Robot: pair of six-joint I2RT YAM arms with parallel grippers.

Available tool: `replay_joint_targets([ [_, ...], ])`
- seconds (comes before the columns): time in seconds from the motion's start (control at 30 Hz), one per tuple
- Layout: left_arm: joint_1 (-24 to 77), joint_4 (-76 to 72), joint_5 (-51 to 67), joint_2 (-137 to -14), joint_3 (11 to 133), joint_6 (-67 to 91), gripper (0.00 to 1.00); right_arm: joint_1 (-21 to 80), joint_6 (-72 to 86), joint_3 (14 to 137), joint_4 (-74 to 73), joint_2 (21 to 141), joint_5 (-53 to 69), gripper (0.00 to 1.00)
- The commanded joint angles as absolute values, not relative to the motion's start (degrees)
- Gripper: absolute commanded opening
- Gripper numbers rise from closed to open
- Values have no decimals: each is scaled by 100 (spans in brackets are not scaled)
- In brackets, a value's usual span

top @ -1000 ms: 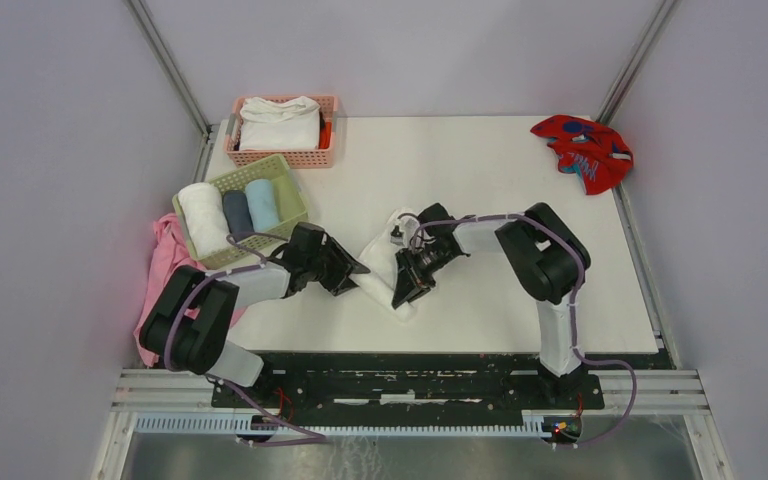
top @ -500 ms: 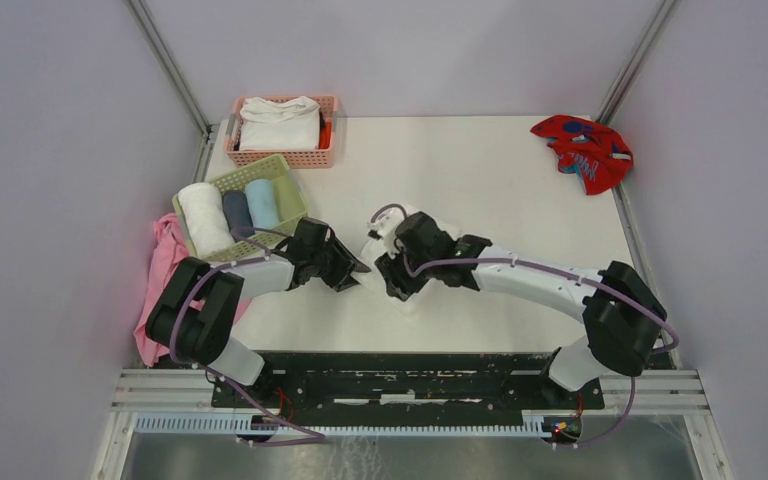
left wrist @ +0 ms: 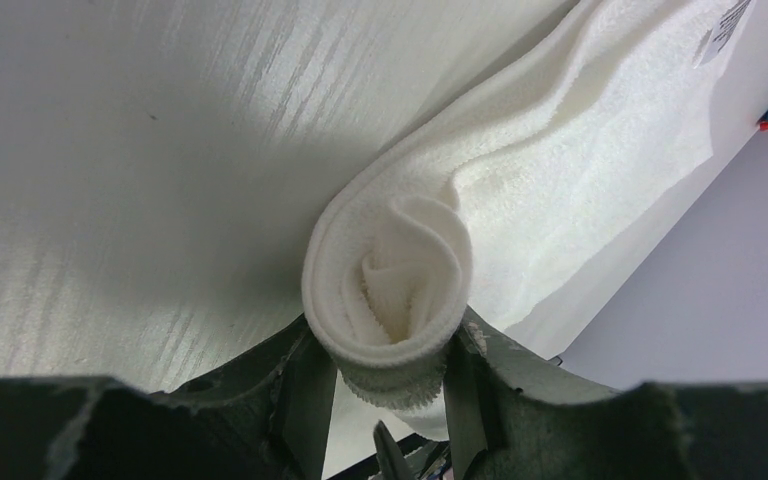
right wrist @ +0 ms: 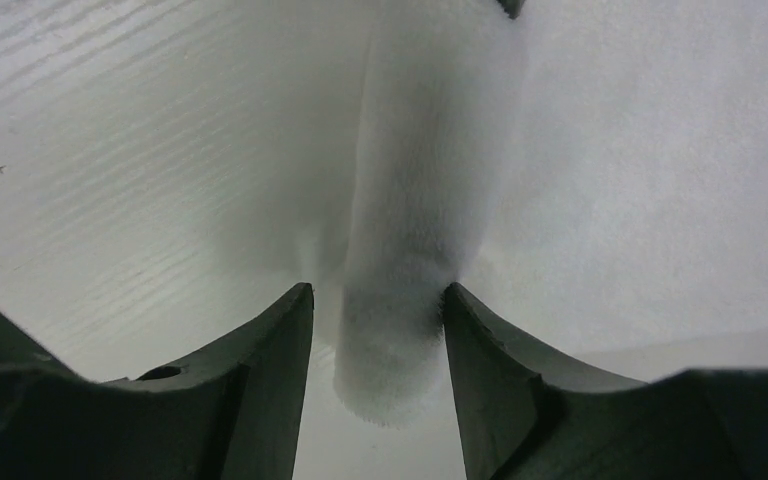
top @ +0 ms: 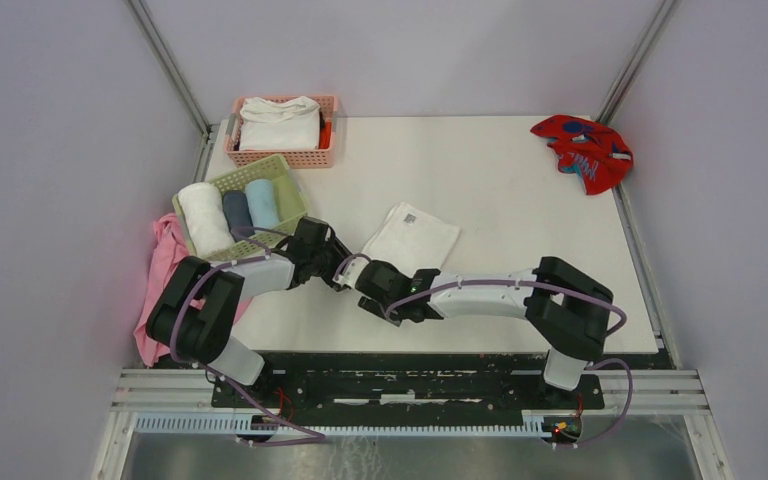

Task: Roll the towels
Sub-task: Roll the towel at the center of the board.

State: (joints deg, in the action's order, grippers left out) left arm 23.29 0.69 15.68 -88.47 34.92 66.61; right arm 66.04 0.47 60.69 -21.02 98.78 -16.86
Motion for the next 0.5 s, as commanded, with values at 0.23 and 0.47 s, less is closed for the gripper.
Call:
replay_joint_targets([
  [0.23,2339,1025,898,-9207,3287,6018,52,6734,-192,6465,-2265,10744,-2229,52],
  [0.47,2190,1252,721,-8452,3178,6022,62,6362,-3,6473,-2395,10459,-510,23],
])
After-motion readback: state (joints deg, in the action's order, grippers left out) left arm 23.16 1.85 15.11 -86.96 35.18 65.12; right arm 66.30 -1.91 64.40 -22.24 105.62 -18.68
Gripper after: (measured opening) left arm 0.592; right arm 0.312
